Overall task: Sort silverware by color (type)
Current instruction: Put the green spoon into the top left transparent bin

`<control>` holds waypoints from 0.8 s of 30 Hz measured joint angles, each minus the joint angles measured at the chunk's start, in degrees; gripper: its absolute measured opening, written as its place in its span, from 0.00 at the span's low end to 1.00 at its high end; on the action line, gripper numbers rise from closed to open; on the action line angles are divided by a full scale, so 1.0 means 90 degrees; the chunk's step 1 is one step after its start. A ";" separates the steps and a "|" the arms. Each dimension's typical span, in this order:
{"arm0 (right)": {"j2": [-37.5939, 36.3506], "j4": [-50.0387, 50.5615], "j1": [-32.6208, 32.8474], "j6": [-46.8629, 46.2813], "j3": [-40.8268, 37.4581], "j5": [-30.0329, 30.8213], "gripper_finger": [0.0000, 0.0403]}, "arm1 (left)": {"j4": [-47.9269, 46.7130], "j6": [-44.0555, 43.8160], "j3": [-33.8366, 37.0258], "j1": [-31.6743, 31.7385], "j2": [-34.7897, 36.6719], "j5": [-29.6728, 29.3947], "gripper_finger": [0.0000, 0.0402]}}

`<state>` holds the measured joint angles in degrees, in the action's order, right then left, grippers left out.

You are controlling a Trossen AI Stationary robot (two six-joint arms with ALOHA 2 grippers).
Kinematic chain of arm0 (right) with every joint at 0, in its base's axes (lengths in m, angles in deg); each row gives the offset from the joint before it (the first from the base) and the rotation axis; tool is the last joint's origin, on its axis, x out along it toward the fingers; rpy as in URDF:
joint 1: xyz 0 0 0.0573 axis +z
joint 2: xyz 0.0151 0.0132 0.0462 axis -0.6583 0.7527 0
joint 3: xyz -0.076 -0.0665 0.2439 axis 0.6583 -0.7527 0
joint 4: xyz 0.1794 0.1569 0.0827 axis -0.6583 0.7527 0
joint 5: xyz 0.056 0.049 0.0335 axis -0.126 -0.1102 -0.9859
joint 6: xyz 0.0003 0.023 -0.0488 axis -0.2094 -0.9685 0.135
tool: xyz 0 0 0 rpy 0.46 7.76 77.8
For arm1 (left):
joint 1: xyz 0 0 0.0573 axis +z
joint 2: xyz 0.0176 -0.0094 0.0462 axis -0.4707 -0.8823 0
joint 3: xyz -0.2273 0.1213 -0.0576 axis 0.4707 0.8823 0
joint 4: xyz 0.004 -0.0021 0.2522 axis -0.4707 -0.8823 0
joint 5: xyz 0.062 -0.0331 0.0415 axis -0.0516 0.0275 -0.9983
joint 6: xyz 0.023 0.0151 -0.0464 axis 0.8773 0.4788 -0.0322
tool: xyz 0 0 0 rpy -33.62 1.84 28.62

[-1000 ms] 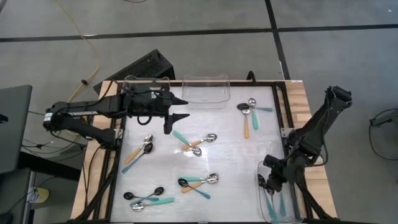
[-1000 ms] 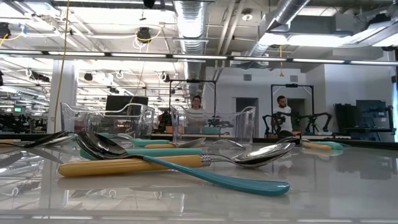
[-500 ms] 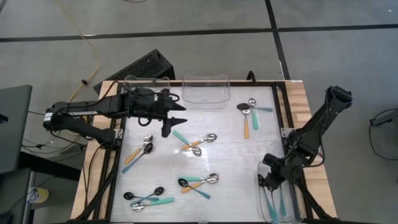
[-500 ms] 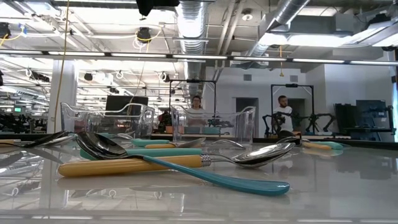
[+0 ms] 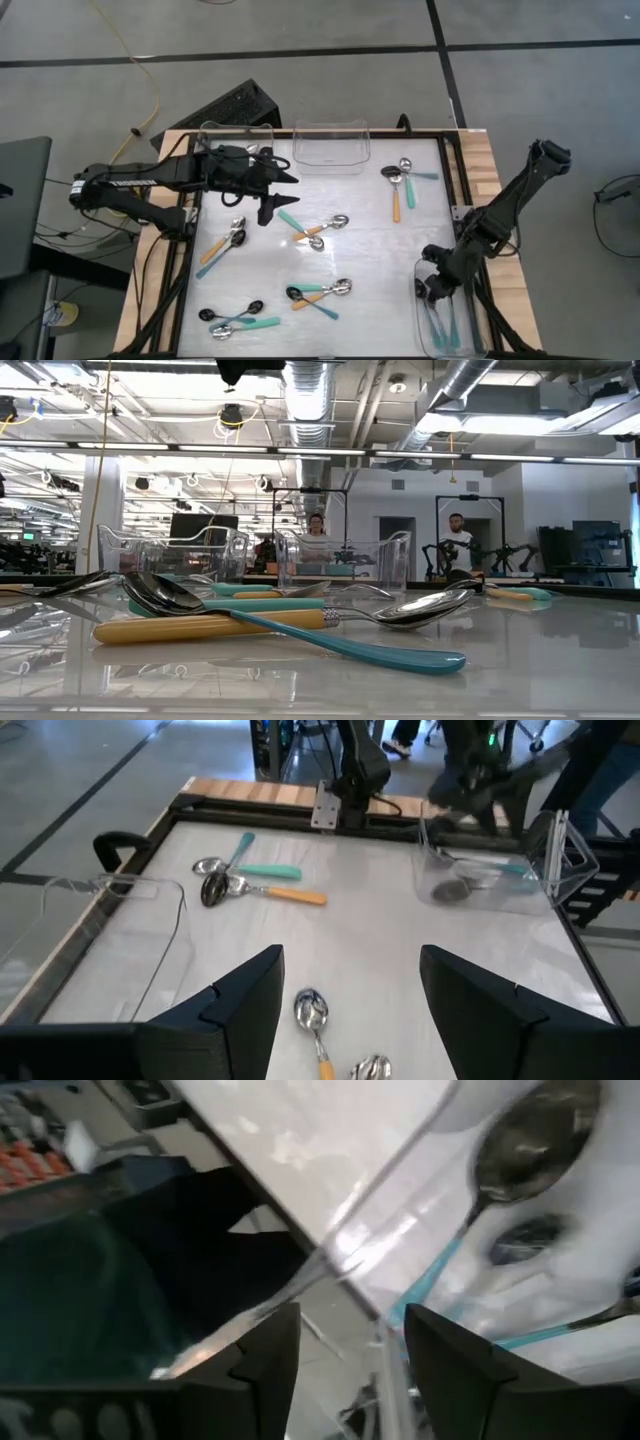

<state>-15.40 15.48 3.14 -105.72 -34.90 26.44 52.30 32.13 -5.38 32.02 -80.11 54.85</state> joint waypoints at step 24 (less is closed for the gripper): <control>0.0222 0.0530 -0.2611 0.5246 0.1964 0.1960 0.48 | -0.1889 -0.1116 0.0495 -0.1265 0.0068 -0.0189 0.55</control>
<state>-13.41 20.26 -20.36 -58.51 -17.23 44.07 35.30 22.08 -0.93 20.64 -79.49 53.15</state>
